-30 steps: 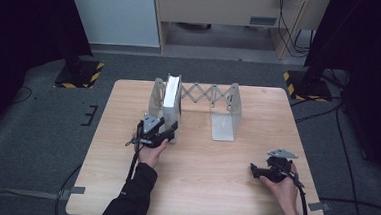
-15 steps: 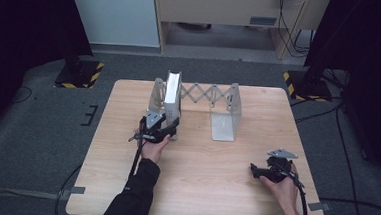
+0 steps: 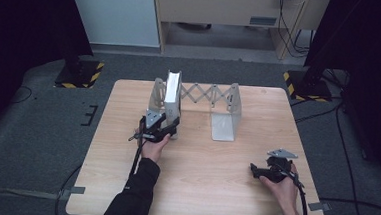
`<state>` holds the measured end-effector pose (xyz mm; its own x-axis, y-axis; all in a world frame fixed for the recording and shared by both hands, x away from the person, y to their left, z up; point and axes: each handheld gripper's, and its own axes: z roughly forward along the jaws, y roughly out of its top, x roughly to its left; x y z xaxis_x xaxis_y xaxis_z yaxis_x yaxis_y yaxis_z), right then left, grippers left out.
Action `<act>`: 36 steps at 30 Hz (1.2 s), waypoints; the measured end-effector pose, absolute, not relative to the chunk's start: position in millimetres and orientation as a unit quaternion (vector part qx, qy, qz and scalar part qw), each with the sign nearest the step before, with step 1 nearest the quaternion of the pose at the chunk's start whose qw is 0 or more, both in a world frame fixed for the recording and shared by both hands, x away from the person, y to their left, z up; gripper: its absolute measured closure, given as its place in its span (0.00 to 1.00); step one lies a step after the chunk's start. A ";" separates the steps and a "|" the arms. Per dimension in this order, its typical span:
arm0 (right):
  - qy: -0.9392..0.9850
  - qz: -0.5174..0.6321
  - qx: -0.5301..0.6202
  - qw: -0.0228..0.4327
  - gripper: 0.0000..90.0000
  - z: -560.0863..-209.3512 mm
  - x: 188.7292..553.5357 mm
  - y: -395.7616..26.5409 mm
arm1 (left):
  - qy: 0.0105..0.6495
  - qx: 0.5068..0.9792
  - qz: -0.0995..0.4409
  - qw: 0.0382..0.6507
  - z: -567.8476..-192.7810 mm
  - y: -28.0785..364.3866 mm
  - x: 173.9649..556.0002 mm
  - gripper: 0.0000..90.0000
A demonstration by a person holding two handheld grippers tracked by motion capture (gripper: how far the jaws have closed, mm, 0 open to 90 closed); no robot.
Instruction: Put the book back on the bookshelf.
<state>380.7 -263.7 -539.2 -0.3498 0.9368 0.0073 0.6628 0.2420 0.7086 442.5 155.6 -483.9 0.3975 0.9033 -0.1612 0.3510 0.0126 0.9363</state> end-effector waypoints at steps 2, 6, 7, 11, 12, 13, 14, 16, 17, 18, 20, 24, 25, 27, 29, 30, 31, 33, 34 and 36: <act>0.758 0.317 0.528 0.216 0.04 -539.2 380.7 -263.7 | 0.483 0.658 0.255 0.518 -481.8 157.4 439.4 0.47; 0.758 0.317 0.528 0.216 0.04 -539.2 380.7 -263.7 | 0.477 0.670 0.249 0.511 -473.6 164.6 428.2 0.42; 0.758 0.317 0.528 0.216 0.04 -539.2 380.7 -263.7 | 0.472 0.669 0.256 0.514 -470.6 167.9 423.1 0.42; 0.758 0.317 0.528 0.216 0.04 -539.2 380.7 -263.7 | 0.471 0.670 0.238 0.522 -467.3 179.8 407.0 0.40; 0.758 0.317 0.528 0.216 0.04 -539.2 380.7 -263.7 | 0.469 0.676 0.232 0.519 -468.1 182.0 402.8 0.38; 0.758 0.317 0.528 0.216 0.04 -539.2 380.7 -263.7 | 0.469 0.682 0.228 0.513 -469.2 184.2 398.5 0.37; 0.758 0.317 0.528 0.216 0.04 -539.2 380.7 -263.7 | 0.470 0.684 0.226 0.510 -470.7 186.4 394.1 0.37; 0.758 0.317 0.528 0.216 0.04 -539.2 380.7 -263.7 | 0.472 0.685 0.215 0.511 -474.4 190.7 386.7 0.36; 0.758 0.317 0.528 0.216 0.04 -539.2 380.7 -263.7 | 0.474 0.690 0.212 0.504 -476.2 192.9 383.9 0.35; 0.758 0.317 0.528 0.216 0.04 -539.2 380.7 -263.7 | 0.476 0.693 0.210 0.499 -478.2 195.0 381.1 0.34; 0.758 0.317 0.528 0.216 0.04 -539.2 380.7 -263.7 | 0.481 0.696 0.200 0.494 -481.7 199.2 377.1 0.33; 0.758 0.317 0.528 0.216 0.04 -539.2 380.7 -263.7 | 0.482 0.709 0.188 0.479 -493.0 207.0 370.2 0.30; 0.758 0.317 0.528 0.216 0.04 -539.2 380.7 -263.7 | 0.479 0.716 0.186 0.472 -496.8 208.8 368.4 0.29; 0.758 0.317 0.528 0.216 0.04 -539.2 380.7 -263.8 | 0.477 0.728 0.183 0.457 -502.2 211.2 366.0 0.28; 0.758 0.317 0.528 0.216 0.04 -539.2 380.7 -263.7 | 0.476 0.738 0.181 0.443 -507.4 215.3 363.4 0.27; 0.758 0.317 0.528 0.216 0.04 -539.2 380.7 -263.7 | 0.479 0.740 0.183 0.437 -509.6 217.6 362.4 0.27; 0.758 0.317 0.528 0.216 0.04 -539.2 380.7 -263.8 | 0.479 0.742 0.187 0.430 -511.5 220.4 361.8 0.27; 0.758 0.317 0.527 0.216 0.04 -539.2 380.6 -263.8 | 0.487 0.745 0.192 0.413 -514.7 225.6 361.5 0.25; 0.759 0.317 0.527 0.216 0.04 -539.1 380.6 -263.9 | 0.495 0.746 0.195 0.400 -517.2 229.0 361.6 0.25; 0.759 0.317 0.527 0.216 0.04 -539.1 380.4 -263.8 | 0.502 0.748 0.200 0.385 -520.1 234.3 362.8 0.23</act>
